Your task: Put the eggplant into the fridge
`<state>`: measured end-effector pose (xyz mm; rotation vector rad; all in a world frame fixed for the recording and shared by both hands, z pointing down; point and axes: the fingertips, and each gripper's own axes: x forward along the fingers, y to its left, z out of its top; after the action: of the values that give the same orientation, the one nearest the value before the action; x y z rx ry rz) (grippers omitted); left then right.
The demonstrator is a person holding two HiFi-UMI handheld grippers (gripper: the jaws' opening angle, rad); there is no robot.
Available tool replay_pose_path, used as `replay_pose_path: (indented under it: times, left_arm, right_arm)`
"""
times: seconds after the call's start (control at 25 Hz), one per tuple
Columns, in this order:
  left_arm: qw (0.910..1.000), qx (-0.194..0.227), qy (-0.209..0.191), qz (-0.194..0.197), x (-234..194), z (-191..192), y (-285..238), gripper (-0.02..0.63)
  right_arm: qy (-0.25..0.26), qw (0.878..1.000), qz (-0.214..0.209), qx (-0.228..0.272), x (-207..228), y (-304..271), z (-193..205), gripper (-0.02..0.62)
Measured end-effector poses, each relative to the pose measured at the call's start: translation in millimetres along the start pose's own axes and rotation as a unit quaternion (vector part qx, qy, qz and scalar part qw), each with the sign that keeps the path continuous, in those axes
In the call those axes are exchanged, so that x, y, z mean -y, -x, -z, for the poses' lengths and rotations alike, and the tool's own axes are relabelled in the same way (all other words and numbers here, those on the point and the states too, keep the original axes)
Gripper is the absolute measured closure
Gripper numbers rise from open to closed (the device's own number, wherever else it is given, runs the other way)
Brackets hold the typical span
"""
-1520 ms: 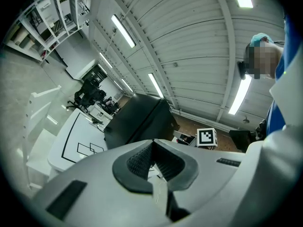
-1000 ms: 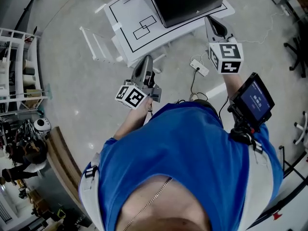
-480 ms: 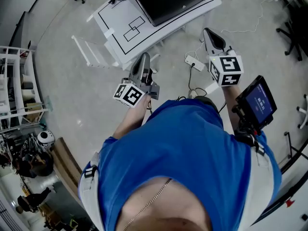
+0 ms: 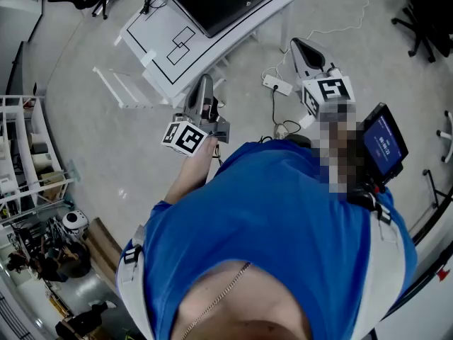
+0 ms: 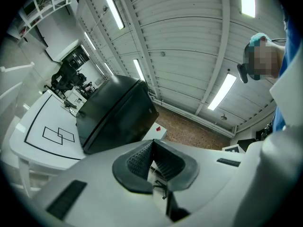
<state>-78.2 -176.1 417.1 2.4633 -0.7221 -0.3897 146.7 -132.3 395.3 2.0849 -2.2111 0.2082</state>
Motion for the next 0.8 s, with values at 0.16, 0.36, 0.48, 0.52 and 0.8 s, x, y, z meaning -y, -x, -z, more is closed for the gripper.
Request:
replay_pose_path:
  times: [0.16,0.36,0.48,0.52,0.8]
  left_arm:
    - [1.0000,-0.008,0.001,0.006,-1.2,4.9,-4.2,0.598]
    - [0.9998,-0.017,0.002,0.011,-0.3,8.0,-7.0,0.598]
    - [0.9997,-0.020,0.002,0.014,0.7,7.8,-8.7,0.598]
    - [0.9997,-0.020,0.002,0.014,0.9,7.8,-9.2,0.598]
    - [0.9995,-0.025,0.007,0.015,0.8,9.5,-12.1,0.597]
  right_arm:
    - [0.000,1.000,0.005,-0.001,2.8,1.4,2.5,0.594]
    - [-0.003,1.000,0.010,-0.001,5.2,3.5,4.3,0.594]
    - [-0.003,1.000,0.011,-0.001,4.9,3.7,3.6,0.594]
    - [-0.003,1.000,0.011,-0.001,4.5,3.5,3.2,0.594]
    - [-0.003,1.000,0.012,-0.003,4.0,2.6,0.9,0.594]
